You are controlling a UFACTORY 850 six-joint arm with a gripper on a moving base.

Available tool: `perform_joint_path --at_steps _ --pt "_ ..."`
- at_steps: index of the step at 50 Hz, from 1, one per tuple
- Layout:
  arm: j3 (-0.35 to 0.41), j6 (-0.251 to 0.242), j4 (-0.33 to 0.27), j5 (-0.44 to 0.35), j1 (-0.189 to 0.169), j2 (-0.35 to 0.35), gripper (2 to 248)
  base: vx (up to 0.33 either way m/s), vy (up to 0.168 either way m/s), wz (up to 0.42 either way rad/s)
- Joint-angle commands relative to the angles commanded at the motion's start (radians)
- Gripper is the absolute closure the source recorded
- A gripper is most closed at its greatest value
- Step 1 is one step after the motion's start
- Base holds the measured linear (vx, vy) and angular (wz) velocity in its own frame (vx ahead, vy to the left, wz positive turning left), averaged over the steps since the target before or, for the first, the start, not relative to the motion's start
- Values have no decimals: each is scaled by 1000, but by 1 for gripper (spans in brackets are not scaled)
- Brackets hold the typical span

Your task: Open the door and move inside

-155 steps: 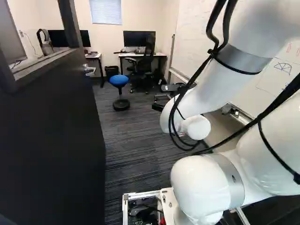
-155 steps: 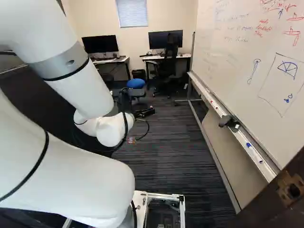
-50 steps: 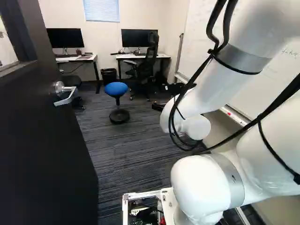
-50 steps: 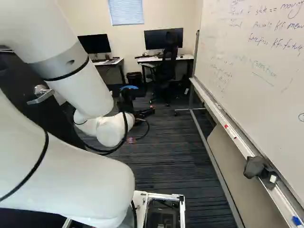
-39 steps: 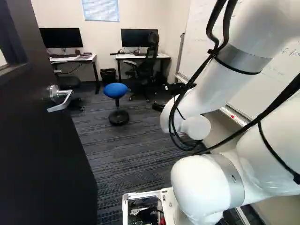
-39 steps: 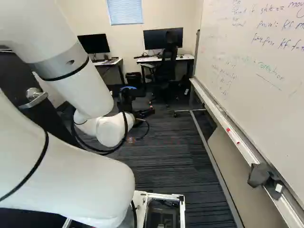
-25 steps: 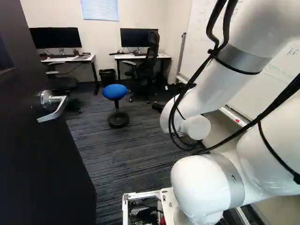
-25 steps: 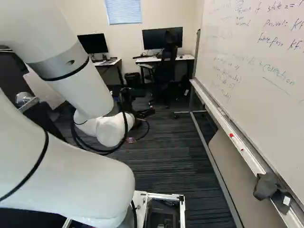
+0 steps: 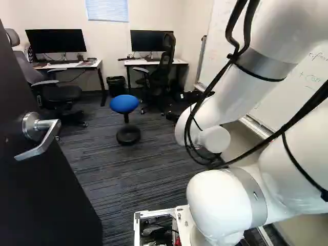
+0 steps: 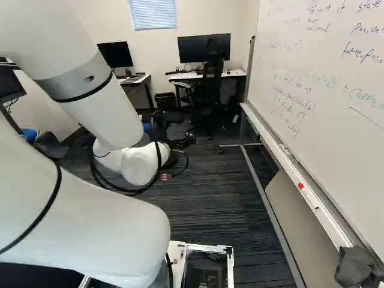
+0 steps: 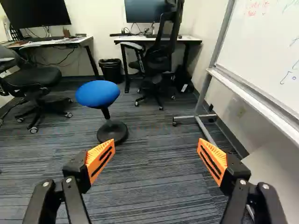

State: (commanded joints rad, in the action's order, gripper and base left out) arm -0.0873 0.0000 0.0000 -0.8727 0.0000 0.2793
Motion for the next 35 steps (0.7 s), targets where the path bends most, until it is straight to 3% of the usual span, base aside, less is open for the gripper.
perform_joint_path --at_steps 35 --pt "0 0 0 0 0 0 3 171 4 -8"
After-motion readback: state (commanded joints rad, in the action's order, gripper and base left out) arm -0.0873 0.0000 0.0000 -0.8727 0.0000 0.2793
